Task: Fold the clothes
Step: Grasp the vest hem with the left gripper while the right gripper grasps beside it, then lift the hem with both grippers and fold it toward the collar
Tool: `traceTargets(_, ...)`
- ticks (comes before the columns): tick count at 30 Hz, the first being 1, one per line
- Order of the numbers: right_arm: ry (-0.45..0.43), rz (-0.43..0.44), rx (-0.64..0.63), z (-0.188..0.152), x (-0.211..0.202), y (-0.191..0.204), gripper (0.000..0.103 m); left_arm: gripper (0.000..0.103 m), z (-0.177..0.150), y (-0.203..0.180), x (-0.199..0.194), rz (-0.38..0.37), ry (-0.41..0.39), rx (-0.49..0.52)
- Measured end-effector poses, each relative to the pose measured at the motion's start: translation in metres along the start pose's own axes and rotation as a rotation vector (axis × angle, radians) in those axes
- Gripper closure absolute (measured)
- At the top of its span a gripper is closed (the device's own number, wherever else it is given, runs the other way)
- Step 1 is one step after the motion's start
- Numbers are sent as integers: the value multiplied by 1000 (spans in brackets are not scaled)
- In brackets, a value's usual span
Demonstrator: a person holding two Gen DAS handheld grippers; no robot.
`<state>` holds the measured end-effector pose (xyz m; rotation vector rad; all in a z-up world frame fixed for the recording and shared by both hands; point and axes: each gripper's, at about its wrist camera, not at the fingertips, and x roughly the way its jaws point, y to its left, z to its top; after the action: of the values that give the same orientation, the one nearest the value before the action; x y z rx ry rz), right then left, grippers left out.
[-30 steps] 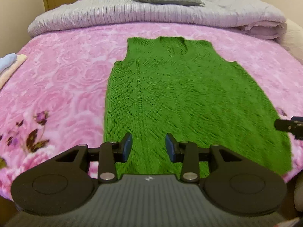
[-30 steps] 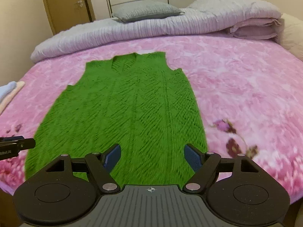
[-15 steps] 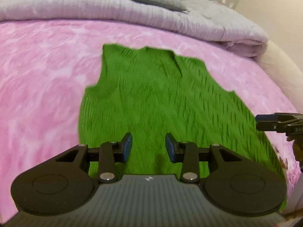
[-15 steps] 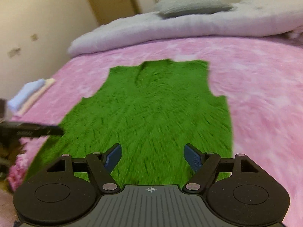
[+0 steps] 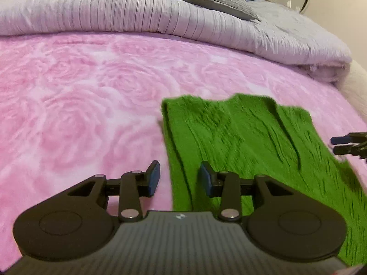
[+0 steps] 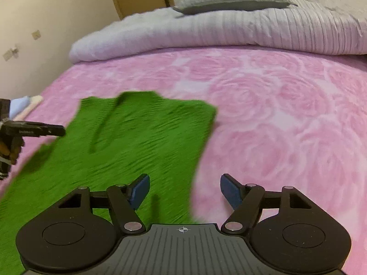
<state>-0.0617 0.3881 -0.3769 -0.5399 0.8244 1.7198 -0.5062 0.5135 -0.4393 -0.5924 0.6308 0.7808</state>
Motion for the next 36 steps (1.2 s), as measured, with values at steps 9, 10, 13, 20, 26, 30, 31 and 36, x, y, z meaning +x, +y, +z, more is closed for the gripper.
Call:
traceTargets(9,-30,88,68,45,54,-45,30,67,38,30,44,-170,-42,-79)
traceTargets(10,-36,94,77,50,58,-48,30,68,40,30,47,-180,-44,-74)
traceTargets(13,-45,101,78,63,71,-53,46,70,45,29,56,-204,-50,-54)
traceTargets(20,-58,100,-45,65,64,-32,94,96,48,14,44,-241,-64,13)
traceTargets(26,-206,88,-116,43,-24,6,95,97,-5,-11,-43,-282,-90,22)
traceTargets(30,-246,97,-171,-4,-105,46,95,96,-60,-35,-103,-294,-73,33)
traceTargets(31,-245,94,-182,-19,-122,57,95,96,-74,-41,-118,-297,-69,36)
traceTargets(36,-148,41,-204,-122,-174,114,95,91,-142,-71,-193,-312,-47,49)
